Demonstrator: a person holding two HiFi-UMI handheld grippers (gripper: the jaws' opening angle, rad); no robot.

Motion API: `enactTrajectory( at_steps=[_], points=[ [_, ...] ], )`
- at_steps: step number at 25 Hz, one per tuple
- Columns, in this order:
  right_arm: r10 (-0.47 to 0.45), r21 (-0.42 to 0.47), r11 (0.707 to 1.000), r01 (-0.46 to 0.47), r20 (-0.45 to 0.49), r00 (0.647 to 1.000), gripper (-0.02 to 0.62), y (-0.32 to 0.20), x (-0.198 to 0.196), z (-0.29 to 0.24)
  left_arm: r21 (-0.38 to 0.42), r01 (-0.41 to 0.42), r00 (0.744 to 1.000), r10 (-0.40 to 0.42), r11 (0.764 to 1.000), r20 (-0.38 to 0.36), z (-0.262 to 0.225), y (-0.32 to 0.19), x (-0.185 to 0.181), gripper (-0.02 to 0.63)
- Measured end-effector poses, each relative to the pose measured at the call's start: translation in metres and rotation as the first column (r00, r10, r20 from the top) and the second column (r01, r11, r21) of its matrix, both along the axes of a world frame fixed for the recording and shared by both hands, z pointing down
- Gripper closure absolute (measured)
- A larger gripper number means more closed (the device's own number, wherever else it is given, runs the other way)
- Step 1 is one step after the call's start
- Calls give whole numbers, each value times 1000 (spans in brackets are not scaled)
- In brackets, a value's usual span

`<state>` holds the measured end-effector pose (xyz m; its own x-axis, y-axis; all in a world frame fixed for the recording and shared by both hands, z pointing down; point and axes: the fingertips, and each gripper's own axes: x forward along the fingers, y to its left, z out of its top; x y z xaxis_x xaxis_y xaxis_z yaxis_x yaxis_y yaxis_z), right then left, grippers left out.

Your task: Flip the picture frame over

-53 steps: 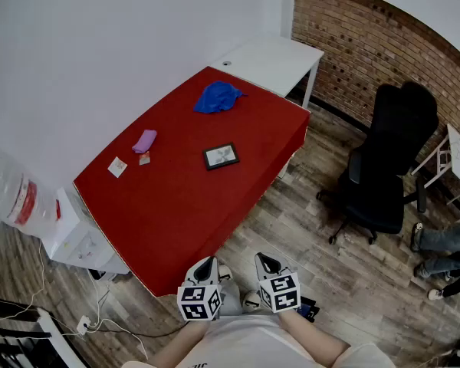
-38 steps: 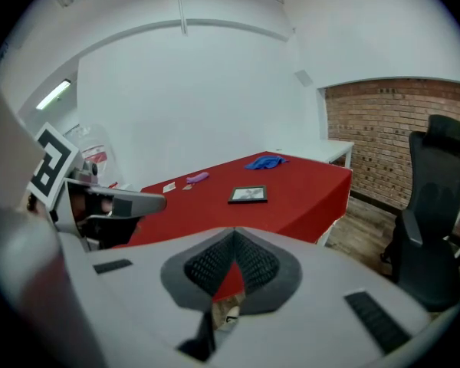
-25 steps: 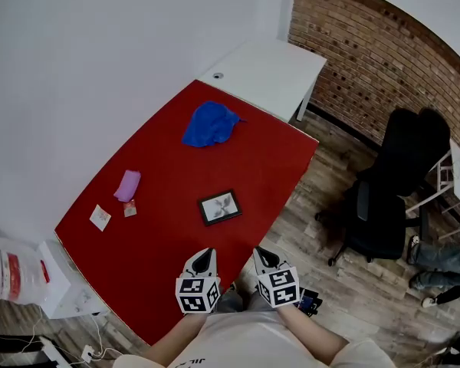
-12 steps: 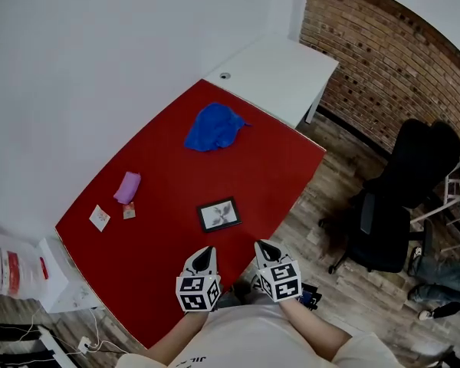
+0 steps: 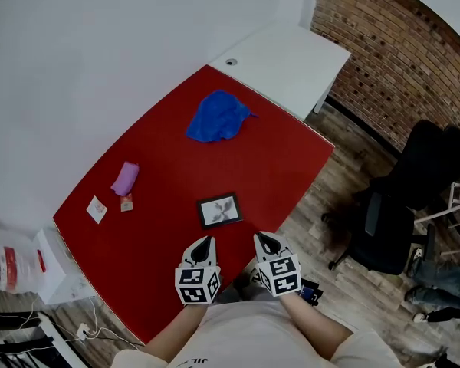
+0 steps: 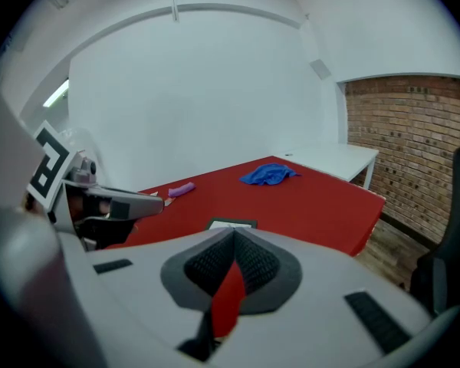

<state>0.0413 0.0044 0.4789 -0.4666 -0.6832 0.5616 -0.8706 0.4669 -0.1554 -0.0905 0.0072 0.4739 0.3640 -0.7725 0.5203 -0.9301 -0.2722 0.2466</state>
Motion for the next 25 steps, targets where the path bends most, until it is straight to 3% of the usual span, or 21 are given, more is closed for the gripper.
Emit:
enactTrajectory(
  at_steps=[13,20,25],
  points=[
    [-21,-27,999,20,-24,999,591,-44,-20,41,-64,26,1000,-26,998,8,52,-47,3,600],
    [2,-55,998,-3,-21,1000,591,-53,-13,62,-102,-6,1000,9,995,23,78,-70,20,595],
    [19,-75,997,-21,-36,999,591,-57,-2,75,-148,-59,997,66,987,45,105,-91,51,500]
  ],
)
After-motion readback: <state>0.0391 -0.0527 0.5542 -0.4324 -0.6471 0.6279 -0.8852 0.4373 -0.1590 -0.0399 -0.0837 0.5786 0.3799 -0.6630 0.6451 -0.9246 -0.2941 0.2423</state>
